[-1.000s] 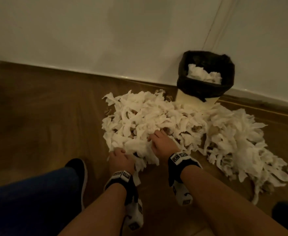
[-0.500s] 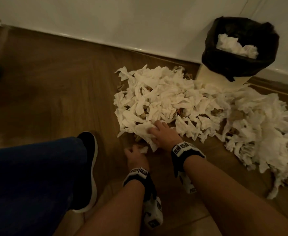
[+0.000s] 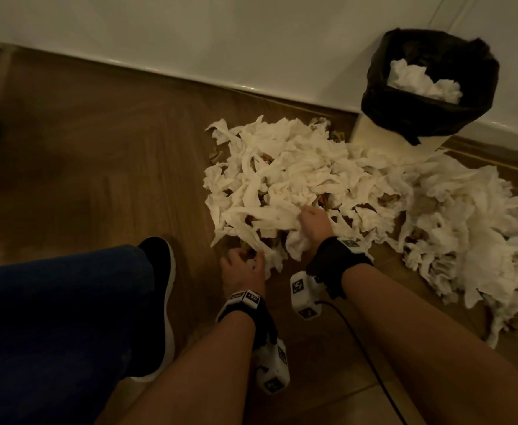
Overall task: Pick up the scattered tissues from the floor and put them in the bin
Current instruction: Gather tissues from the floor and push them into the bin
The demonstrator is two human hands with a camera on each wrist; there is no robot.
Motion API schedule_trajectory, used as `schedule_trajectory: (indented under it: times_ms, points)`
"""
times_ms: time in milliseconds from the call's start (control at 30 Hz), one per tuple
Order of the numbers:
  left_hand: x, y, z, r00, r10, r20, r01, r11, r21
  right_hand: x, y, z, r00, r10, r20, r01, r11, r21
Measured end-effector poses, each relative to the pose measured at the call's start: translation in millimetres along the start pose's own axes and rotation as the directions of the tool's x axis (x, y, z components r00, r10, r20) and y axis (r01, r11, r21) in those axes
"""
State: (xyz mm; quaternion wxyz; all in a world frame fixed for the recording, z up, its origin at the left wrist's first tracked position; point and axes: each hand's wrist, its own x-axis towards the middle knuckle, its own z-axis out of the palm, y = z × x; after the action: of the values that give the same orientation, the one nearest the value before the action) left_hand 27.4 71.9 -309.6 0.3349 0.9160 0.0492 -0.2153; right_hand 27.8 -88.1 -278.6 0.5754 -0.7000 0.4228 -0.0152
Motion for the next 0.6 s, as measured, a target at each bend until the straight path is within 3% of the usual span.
schedule_trajectory:
  times_ms: [67, 133, 267, 367, 533, 600]
  points:
    - [0.3, -5.2, 1.7, 0.998, -0.016, 0.06, 0.012, 0.998, 0.058, -0.8, -0.4, -3.9, 0.99, 0.14, 0.014, -0.14, 0.964, 0.225]
    - [0.9, -7.9, 3.4, 0.992, -0.038, 0.121, 0.025, 0.994, 0.11, -4.2, 1.8, -7.6, 0.98, 0.193, 0.054, -0.2, 0.92, 0.338]
    - [-0.9, -5.1, 3.3, 0.989, -0.085, 0.119, 0.062, 0.982, 0.179, -5.0, 5.2, -10.4, 0.99, 0.137, -0.008, -0.133, 0.974, 0.185]
    - [-4.8, -0.2, 2.9, 0.998, -0.039, 0.059, 0.032, 0.994, 0.108, -2.8, 3.2, -15.7, 0.985, 0.171, 0.007, -0.171, 0.982, 0.085]
    - [-1.8, 10.1, -6.3, 0.994, 0.069, 0.085, -0.072, 0.997, 0.036, -9.3, -1.0, -25.6, 0.975, 0.211, 0.075, -0.223, 0.925, 0.307]
    - [-2.6, 16.8, -10.7, 0.994, 0.086, 0.072, -0.092, 0.993, 0.078, -16.5, -9.3, -29.8, 0.975, 0.21, 0.077, -0.223, 0.937, 0.269]
